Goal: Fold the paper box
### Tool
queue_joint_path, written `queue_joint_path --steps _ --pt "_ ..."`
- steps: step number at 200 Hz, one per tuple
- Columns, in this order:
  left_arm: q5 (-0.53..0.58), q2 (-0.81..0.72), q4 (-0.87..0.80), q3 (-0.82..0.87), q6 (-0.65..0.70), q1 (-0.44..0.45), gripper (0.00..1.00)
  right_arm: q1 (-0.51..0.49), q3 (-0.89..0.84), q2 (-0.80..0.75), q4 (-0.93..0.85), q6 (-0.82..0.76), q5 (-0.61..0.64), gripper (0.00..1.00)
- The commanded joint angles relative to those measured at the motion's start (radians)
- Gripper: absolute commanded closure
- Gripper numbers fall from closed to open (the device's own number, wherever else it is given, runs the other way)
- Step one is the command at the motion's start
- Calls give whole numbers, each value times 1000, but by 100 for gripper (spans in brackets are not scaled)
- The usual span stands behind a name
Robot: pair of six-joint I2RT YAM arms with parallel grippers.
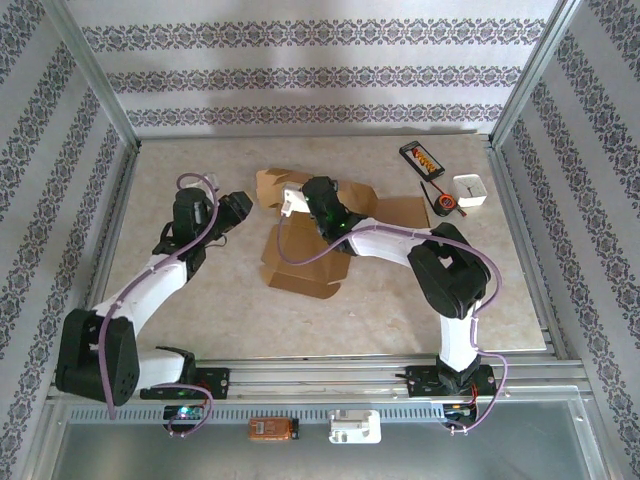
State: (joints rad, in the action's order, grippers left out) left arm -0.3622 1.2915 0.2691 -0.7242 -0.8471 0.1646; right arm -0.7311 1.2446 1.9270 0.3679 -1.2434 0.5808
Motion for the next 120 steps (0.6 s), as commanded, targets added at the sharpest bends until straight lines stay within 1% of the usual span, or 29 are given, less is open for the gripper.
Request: queue_joint_path --steps 1,47,56,69,78,94,120 --pt "-19 67 121 -39 -80 11 74 -27 -34 -11 102 -50 23 94" --pt "-65 211 171 -133 -105 12 77 -60 -131 -25 201 -105 26 93" --pt "-66 229 172 -145 -105 11 79 -62 -140 -25 219 -114 29 92" --pt "-76 254 181 -149 -107 12 87 -65 -149 -25 238 -128 35 92" --pt "-94 270 200 -149 -113 13 90 -66 -155 -26 250 -137 36 92" --pt "-131 301 223 -147 -127 18 92 -70 -157 -31 264 -149 32 92" --pt "-151 349 250 -155 -126 46 92 -83 -147 -35 282 -159 24 92"
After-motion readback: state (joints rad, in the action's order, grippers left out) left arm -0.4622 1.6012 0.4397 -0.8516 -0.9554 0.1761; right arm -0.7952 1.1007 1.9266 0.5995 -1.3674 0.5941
